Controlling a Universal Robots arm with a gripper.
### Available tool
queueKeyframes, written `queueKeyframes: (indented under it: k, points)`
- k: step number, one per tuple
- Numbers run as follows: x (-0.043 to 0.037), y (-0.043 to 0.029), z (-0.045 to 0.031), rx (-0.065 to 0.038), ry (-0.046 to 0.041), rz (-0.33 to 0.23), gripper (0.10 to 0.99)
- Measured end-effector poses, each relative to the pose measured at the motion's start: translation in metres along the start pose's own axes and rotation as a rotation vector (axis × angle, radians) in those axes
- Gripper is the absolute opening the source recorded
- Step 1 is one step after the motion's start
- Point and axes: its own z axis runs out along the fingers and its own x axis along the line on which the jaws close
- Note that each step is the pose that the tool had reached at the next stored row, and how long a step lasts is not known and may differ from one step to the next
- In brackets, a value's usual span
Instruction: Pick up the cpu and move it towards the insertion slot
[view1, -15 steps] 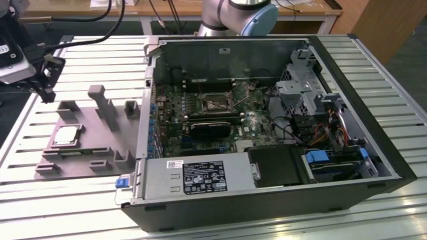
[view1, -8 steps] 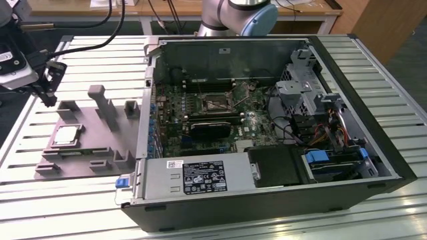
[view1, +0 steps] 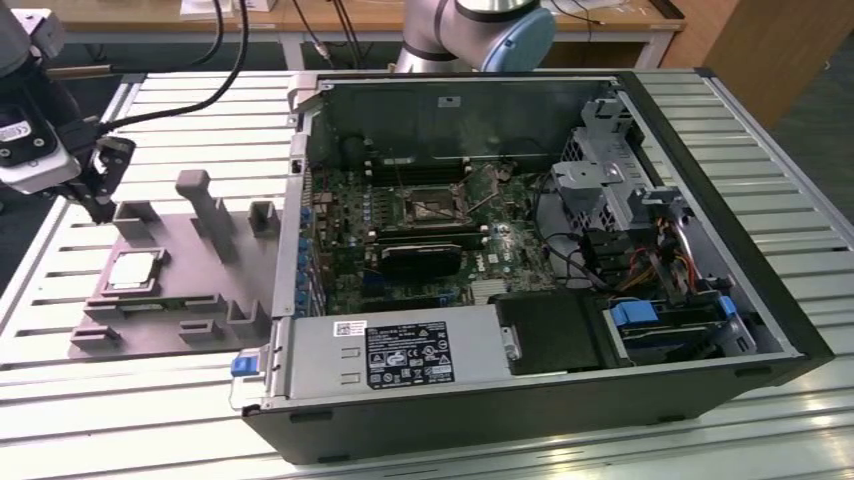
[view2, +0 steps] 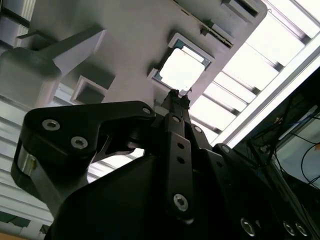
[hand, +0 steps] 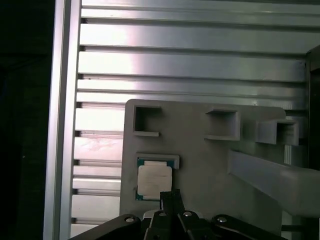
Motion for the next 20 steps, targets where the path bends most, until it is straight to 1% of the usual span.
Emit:
queueKeyframes:
  k: [6,16,18,20]
  points:
    - [0.0037,-0.0031,0.0107,0.000,-0.0002,0.000,0.102]
    - [0.0077,-0.0072,0.0283,0.000,-0.0012,0.000,0.102]
    - [0.0088,-0.0079,0.0312,0.000,-0.0029,0.000,0.102]
    - [0.0103,-0.0084,0.0338,0.000,-0.0070,0.000,0.102]
